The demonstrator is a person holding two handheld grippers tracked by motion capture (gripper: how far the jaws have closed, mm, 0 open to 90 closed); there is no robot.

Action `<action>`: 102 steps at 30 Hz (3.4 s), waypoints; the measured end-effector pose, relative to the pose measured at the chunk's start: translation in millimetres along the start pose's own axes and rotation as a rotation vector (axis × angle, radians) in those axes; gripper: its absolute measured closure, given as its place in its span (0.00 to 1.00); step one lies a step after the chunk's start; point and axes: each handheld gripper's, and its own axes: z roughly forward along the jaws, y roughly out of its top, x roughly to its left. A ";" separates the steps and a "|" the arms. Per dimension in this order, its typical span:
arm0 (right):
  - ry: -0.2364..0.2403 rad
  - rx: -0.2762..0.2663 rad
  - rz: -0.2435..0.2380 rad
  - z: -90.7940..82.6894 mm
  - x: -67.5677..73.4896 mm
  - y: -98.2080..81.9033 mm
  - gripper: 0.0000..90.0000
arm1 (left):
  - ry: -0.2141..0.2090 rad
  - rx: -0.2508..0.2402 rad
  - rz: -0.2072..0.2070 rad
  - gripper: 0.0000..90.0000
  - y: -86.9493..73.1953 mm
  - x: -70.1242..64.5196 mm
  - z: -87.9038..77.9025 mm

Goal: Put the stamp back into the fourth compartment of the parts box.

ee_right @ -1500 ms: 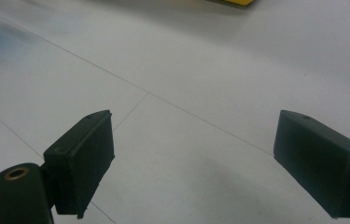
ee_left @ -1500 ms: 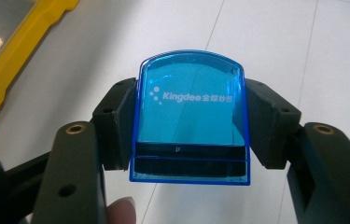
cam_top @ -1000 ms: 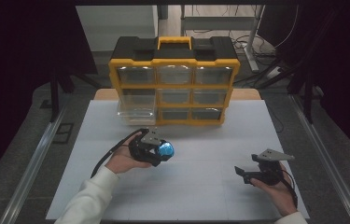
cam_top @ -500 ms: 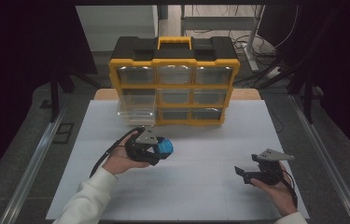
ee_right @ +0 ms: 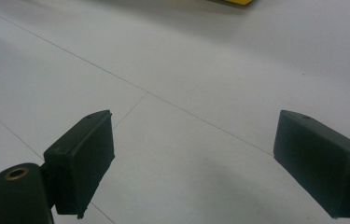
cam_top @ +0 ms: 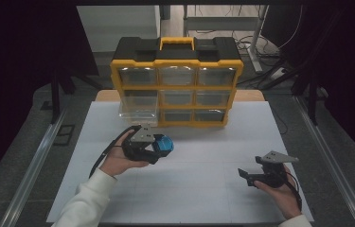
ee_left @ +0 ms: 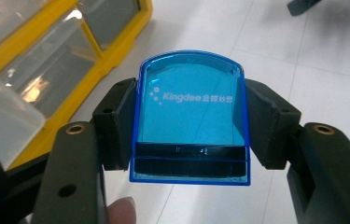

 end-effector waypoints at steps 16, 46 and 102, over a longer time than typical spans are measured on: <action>0.001 0.002 0.000 0.4 -0.1 0.0 0.14 | 0.041 -0.059 -0.046 0.46 5.9 6.0 -15.9; 0.001 -0.001 0.003 0.3 0.1 0.9 0.14 | 0.079 -0.160 -0.105 0.46 28.6 16.6 -37.1; 0.003 -0.005 0.006 0.0 -0.2 0.9 0.14 | 0.191 -0.171 -0.178 0.46 48.0 66.3 -59.7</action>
